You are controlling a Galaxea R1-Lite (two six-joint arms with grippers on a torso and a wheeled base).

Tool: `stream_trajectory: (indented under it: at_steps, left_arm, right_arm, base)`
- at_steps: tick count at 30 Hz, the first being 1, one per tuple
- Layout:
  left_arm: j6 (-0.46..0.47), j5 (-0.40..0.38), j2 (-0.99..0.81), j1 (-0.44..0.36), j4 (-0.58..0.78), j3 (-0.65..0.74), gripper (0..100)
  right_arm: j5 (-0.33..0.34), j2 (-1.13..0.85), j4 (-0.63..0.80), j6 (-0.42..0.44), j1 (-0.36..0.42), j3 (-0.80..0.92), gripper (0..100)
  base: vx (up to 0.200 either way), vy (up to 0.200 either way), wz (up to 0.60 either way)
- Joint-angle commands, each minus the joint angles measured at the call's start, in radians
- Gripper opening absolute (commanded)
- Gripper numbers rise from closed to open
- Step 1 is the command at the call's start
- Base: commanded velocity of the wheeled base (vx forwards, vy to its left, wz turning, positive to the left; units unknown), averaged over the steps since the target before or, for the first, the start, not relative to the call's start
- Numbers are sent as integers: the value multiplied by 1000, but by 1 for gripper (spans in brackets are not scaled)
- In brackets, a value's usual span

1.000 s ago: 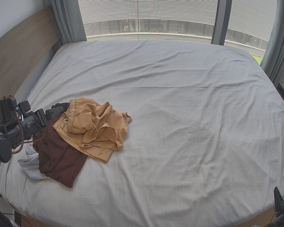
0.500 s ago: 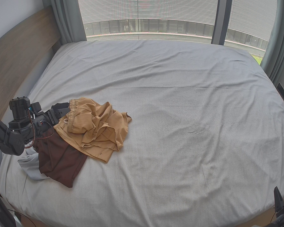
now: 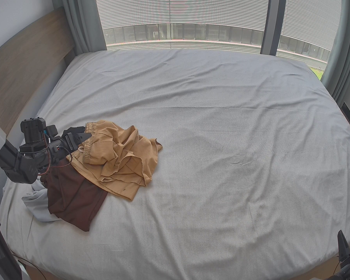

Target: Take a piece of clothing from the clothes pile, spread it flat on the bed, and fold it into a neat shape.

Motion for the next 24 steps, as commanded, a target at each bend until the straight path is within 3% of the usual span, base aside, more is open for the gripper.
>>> stream_trajectory:
  at_steps: [1,24]
  left_arm:
    - [0,1,37,-1,1,-34,100]
    - [0,5,217,-16,7,-217,100]
  right_arm:
    - [0,-16,0,-2,0,18,100]
    - [-2,-16,0,2,-1,18,100]
  base:
    - [0,0,0]
    - [0,0,0]
